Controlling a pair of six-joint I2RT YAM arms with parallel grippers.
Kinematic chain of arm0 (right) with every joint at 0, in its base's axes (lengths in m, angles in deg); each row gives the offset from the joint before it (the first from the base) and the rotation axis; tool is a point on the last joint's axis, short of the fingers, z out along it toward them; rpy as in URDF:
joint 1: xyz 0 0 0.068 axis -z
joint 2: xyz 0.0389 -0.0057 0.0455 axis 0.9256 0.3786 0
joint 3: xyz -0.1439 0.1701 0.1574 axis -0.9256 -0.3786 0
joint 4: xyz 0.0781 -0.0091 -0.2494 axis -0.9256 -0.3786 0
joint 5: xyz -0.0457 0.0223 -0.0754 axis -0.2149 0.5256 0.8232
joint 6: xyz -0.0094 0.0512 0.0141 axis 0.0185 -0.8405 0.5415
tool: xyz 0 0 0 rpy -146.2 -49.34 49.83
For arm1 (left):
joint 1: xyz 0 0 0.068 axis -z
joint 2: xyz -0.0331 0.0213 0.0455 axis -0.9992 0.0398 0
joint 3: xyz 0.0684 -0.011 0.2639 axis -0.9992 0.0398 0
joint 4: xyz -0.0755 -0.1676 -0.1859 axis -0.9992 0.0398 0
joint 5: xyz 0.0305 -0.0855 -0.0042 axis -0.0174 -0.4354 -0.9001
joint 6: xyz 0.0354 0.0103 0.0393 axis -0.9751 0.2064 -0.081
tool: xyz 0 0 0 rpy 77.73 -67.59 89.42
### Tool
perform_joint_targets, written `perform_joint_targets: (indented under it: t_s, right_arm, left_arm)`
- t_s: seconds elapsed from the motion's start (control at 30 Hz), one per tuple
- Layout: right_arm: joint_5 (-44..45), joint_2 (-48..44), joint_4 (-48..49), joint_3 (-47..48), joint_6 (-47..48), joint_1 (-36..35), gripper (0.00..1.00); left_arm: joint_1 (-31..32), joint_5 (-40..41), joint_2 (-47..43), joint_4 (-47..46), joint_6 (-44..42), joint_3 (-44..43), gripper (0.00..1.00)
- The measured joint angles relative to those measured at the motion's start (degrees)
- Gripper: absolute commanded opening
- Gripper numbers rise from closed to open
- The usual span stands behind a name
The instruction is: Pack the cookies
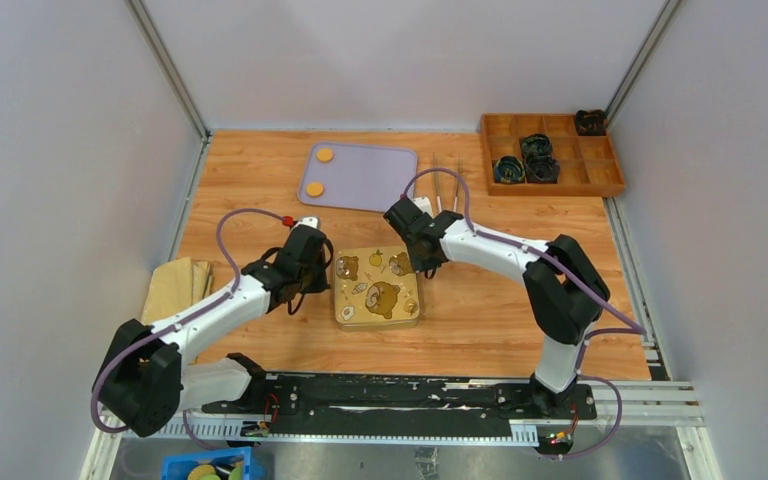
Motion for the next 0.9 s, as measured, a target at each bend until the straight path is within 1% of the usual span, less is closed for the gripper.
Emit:
perform_joint_targets:
  t_s: [0.03,0.13,0.17,0.23,0.3,0.4,0.53,0.63,0.73,0.83,0.9]
  right_arm:
    - [0.90,-0.26,-0.15,-0.55,-0.31,0.00,0.02]
    - [5.14,-2.08,-1.40,-2.01,-1.27,0.00,0.17]
    - [6.40,-2.95,-1.79,-2.25,-1.62,0.00,0.20]
    - [9.55,-5.68,-2.45,-2.54,-1.77,0.00,0.23]
    - [12.98,-9.22,-2.80,-2.54,-1.62,0.00,0.27]
    - [18.03,-14.64,-3.58,-2.54,-1.20,0.00,0.28]
    - [24.17,-19.71,-4.81,-2.80,-0.63,0.00,0.30]
    - [29.16,-22.18,-5.44,-4.44,-0.61,0.00,0.30]
    - [32.72,-22.21,-6.29,-5.73,-0.74,0.00,0.31]
    - [34.60,-20.44,-6.38,-5.95,-1.20,0.00,0.32]
    - [35.21,-18.56,-5.81,-5.95,-1.70,0.00,0.32]
  left_arm:
    - [0.00,1.38,-0.02,1.03,-0.17,-0.76,0.00]
    - [0.00,5.27,-0.48,3.85,-0.79,-3.30,0.00]
    - [0.00,6.60,-0.96,4.92,-1.16,-4.44,0.01]
    - [0.00,9.01,-2.19,7.04,-1.90,-7.21,0.07]
    - [0.00,11.19,-3.85,8.50,-2.91,-10.43,0.17]
    - [0.00,13.18,-6.71,8.96,-4.48,-14.19,0.35]
    - [0.00,14.27,-10.54,5.57,-6.93,-15.85,0.46]
    - [0.00,14.23,-10.49,0.98,-8.70,-15.72,0.49]
    - [0.00,14.21,-7.85,-3.61,-9.77,-15.65,0.50]
    - [0.00,13.70,-2.64,-7.34,-11.04,-15.65,0.53]
    - [-0.07,13.62,0.72,-8.37,-12.44,-15.74,0.53]
